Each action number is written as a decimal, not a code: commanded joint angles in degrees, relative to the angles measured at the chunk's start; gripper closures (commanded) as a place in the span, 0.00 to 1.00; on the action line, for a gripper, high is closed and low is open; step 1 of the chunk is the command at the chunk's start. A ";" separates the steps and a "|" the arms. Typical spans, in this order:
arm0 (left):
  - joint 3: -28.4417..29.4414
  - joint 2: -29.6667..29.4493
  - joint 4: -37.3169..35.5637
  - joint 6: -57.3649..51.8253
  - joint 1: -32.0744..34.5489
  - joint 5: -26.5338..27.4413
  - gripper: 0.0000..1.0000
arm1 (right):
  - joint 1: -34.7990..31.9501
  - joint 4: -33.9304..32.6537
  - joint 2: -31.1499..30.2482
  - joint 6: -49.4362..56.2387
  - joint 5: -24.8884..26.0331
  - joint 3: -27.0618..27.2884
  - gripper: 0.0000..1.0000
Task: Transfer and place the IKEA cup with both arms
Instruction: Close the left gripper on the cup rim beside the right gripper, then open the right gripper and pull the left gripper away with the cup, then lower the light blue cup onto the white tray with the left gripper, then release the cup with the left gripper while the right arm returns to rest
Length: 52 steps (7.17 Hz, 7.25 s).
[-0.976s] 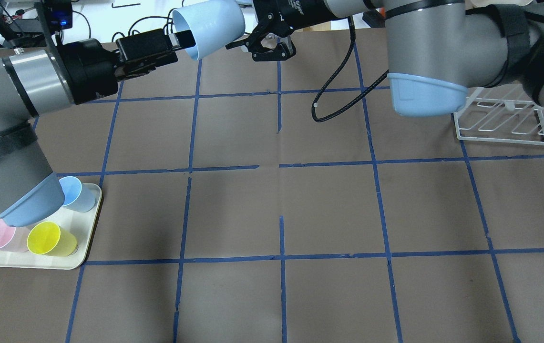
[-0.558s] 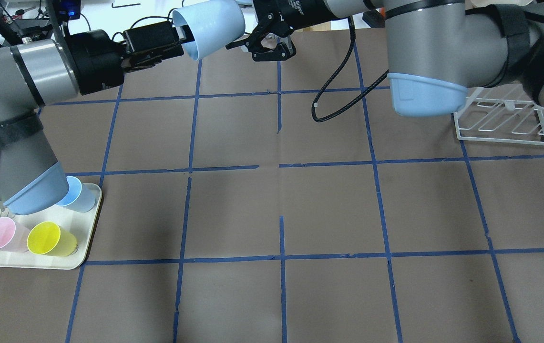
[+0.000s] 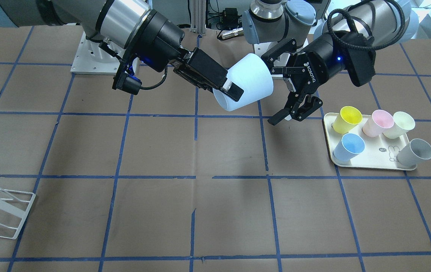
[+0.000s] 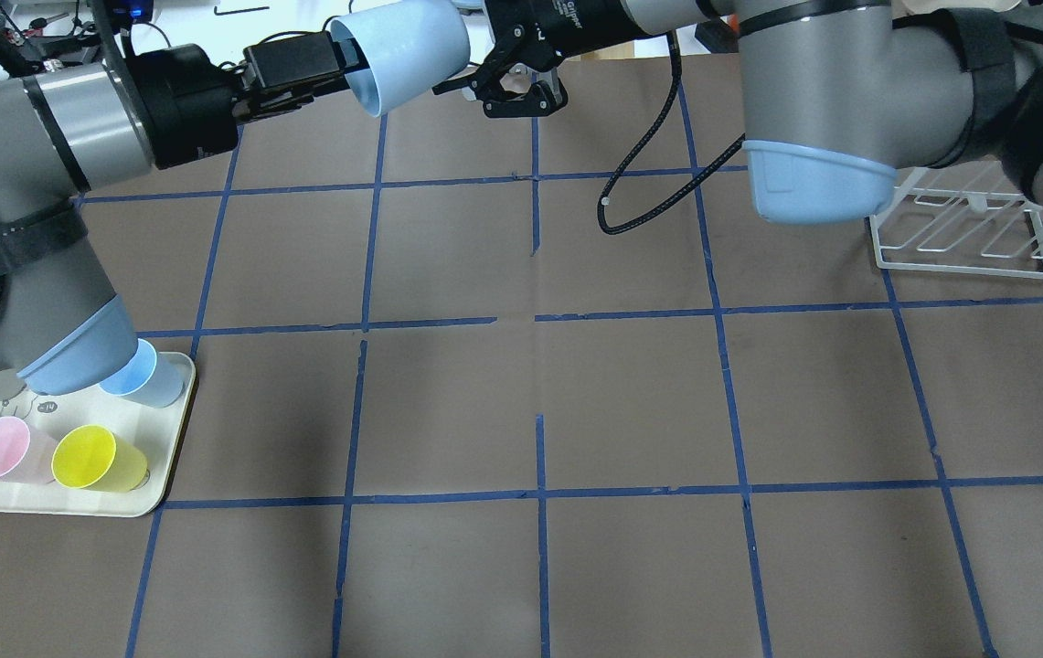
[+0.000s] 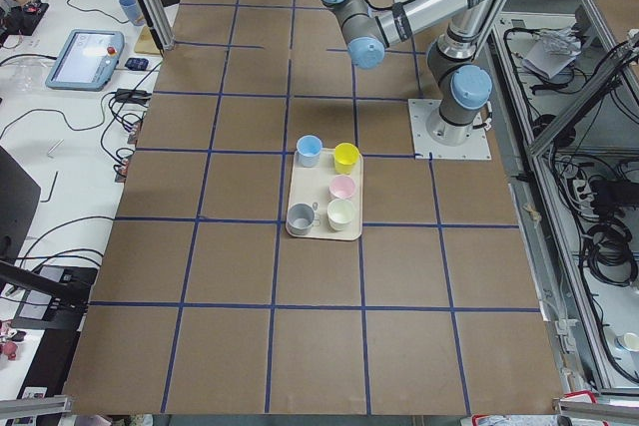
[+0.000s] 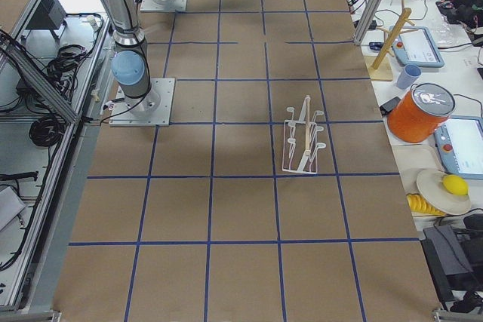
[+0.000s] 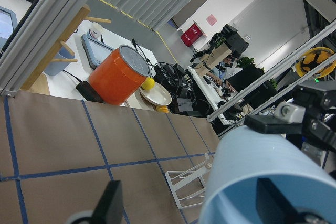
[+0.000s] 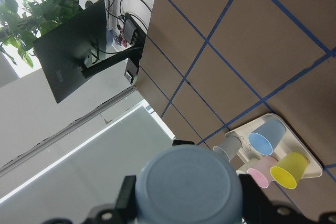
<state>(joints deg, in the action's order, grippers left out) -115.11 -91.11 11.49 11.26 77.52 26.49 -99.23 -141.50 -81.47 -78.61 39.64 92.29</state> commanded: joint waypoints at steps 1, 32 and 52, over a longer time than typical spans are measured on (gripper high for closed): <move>1.55 -0.82 -0.86 0.07 0.17 0.57 0.33 | 0.00 0.00 0.00 -0.05 0.00 0.00 0.56; 12.36 8.06 53.78 -17.19 -7.11 42.60 0.88 | 14.94 3.60 0.09 20.53 -1.69 4.20 0.00; 23.12 -7.69 69.75 -56.81 -24.33 53.66 0.00 | 11.69 55.55 -9.75 75.80 48.34 -2.64 0.00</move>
<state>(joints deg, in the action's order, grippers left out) -98.08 -101.08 72.97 -55.48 46.70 80.17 -87.73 -85.56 -90.78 -2.99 88.02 89.66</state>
